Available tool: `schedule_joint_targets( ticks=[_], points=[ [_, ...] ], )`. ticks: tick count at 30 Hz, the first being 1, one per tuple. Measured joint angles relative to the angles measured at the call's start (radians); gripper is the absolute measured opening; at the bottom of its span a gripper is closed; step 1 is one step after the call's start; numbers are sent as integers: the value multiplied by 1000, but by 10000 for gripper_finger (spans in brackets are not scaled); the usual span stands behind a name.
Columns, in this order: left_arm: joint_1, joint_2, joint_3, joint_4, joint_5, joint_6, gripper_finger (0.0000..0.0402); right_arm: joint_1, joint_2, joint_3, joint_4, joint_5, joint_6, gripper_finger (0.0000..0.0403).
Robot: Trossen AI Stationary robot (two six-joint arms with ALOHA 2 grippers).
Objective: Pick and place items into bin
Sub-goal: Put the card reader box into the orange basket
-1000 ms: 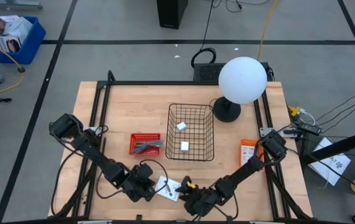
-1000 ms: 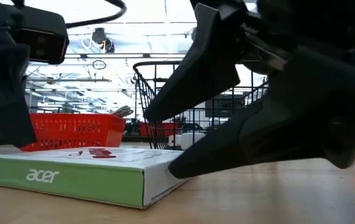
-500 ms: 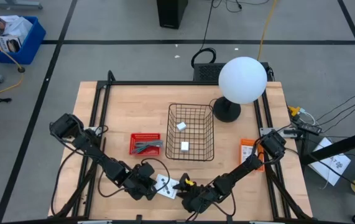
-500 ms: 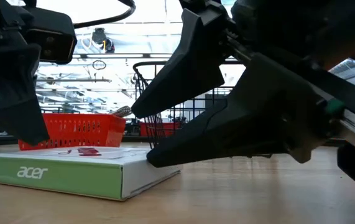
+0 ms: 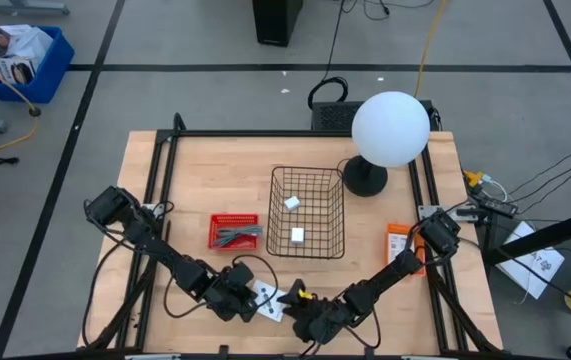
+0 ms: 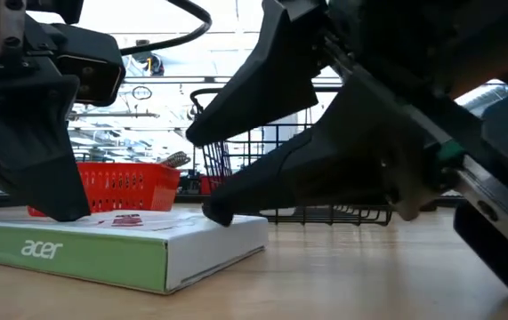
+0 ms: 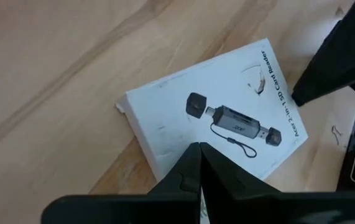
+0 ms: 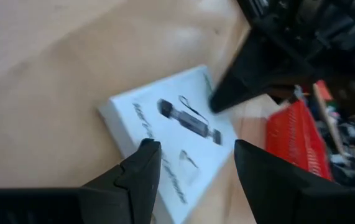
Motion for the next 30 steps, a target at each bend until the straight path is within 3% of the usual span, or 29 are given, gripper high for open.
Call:
schedule_joint_targets(
  ticks=[20, 26, 30],
  points=[
    [-59, 2, -2, -57, -107, -51, 3, 34, -3, 2, -62, 5, 62, 196],
    [-68, -27, -9, -2, -162, 48, 3, 25, -4, 2, -84, -74, 211, 196],
    [-74, -49, -10, -15, -185, 80, 5, 28, -2, 1, -88, -67, 315, 190]
  ],
)
